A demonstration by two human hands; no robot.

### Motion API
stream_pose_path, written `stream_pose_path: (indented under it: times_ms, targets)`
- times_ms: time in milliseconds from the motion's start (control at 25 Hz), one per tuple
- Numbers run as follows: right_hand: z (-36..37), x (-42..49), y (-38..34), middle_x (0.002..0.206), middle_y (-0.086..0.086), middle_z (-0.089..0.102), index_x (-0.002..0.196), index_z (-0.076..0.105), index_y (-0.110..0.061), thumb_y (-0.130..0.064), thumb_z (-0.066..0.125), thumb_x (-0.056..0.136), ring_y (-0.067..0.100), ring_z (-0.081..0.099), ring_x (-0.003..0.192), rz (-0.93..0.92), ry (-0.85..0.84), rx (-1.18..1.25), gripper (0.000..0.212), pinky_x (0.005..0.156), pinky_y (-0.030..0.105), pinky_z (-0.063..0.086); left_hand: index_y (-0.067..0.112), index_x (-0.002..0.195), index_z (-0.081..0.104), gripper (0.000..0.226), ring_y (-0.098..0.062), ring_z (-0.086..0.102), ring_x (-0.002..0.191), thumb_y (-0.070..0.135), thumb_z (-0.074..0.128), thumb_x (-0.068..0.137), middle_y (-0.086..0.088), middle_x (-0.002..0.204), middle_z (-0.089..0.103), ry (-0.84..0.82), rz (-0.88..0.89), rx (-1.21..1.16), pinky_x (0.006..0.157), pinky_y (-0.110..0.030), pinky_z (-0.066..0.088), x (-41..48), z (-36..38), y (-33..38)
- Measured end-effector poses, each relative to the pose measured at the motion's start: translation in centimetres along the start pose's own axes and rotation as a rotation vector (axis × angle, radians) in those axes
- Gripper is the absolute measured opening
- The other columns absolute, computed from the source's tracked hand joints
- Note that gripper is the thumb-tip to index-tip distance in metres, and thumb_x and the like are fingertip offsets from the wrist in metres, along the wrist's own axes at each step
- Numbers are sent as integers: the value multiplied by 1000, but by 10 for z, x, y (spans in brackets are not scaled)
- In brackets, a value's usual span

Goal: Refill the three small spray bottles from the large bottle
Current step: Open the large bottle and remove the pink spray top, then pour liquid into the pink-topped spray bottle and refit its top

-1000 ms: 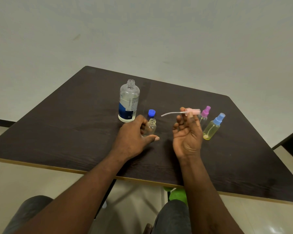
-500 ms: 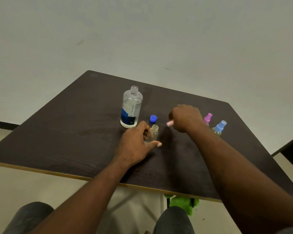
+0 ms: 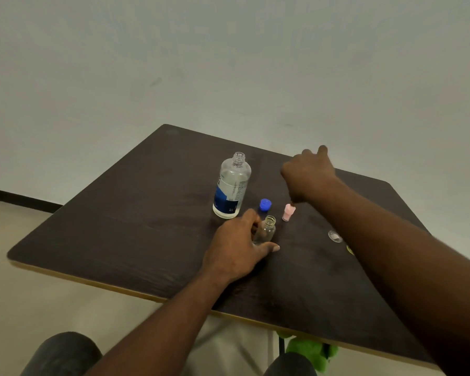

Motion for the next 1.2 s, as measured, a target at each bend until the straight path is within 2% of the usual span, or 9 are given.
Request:
stream_pose_path:
  times_ms: [240, 360, 520, 560, 680, 760, 920, 1040, 1200]
  targets:
    - [-16, -21, 45, 122, 0, 68, 132, 63, -36, -63, 85, 75, 28, 61, 119, 51, -8, 314, 66, 92, 43, 42, 44, 98, 48, 50, 1, 62, 88, 58, 88, 71, 18, 101, 65, -22, -6, 22, 78, -22, 57, 3, 4, -2]
    - [-10, -52, 54, 121, -8, 72, 126, 67, -37, -64, 81, 79, 22, 64, 115, 139, 149, 600, 57, 87, 39, 50, 42, 100, 50, 50, 0, 64, 89, 60, 87, 71, 17, 102, 67, -15, 4, 10, 80, -27, 60, 2, 3, -1]
    - [26, -100, 28, 81, -15, 73, 94, 76, -29, -39, 83, 86, 5, 69, 78, 258, 472, 1337, 15, 68, 27, 55, 40, 96, 51, 49, 0, 62, 85, 61, 86, 70, 17, 95, 64, 31, 43, 37, 74, -28, 58, 0, -2, 4]
    - [44, -106, 6, 78, -11, 74, 91, 76, -28, -29, 81, 89, 8, 71, 74, 253, 452, 1525, 6, 67, 25, 56, 40, 95, 50, 47, -1, 60, 83, 59, 86, 71, 17, 93, 61, 55, 54, 62, 73, -26, 56, 0, -3, 6]
    - [87, -114, -49, 85, -1, 78, 97, 77, -24, -17, 67, 102, 17, 75, 77, 251, 317, 1872, 13, 66, 27, 57, 37, 96, 53, 42, -1, 56, 83, 48, 88, 75, 16, 93, 58, 129, 73, 123, 72, -24, 53, 0, -9, 8]
    - [94, -116, -57, 96, -4, 79, 108, 77, -22, -19, 68, 102, 11, 75, 81, 189, 345, 1936, 12, 69, 23, 57, 35, 97, 54, 39, -1, 56, 85, 45, 86, 77, 16, 93, 58, 141, 68, 134, 73, -24, 53, 0, -9, 7]
    - [81, -115, -63, 109, -16, 78, 120, 73, -28, -21, 80, 89, 3, 75, 96, 31, 382, 1844, 33, 84, 16, 56, 33, 95, 56, 28, -2, 61, 80, 27, 80, 81, 14, 89, 63, 170, 42, 117, 71, -33, 59, -1, -13, 3]
    - [79, -116, -63, 98, -19, 79, 107, 75, -35, -22, 82, 89, 3, 76, 85, 89, 412, 1797, 23, 75, 18, 58, 35, 104, 58, 35, 1, 64, 84, 23, 81, 81, 17, 92, 66, 140, 21, 49, 76, -31, 60, -2, -12, 2]
    - [94, -120, -48, 85, -17, 77, 96, 74, -34, -24, 82, 86, 3, 73, 72, 279, 488, 1756, 16, 68, 24, 61, 33, 119, 57, 62, 0, 60, 97, 30, 94, 70, 18, 109, 59, 186, 25, -76, 79, -19, 52, -15, -22, 2]
Point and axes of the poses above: each hand's wrist, its own x-axis towards the middle knuckle, its own z-axis out of the palm, y = z × x, the point moved 10 cm from there along x, towards the middle knuckle
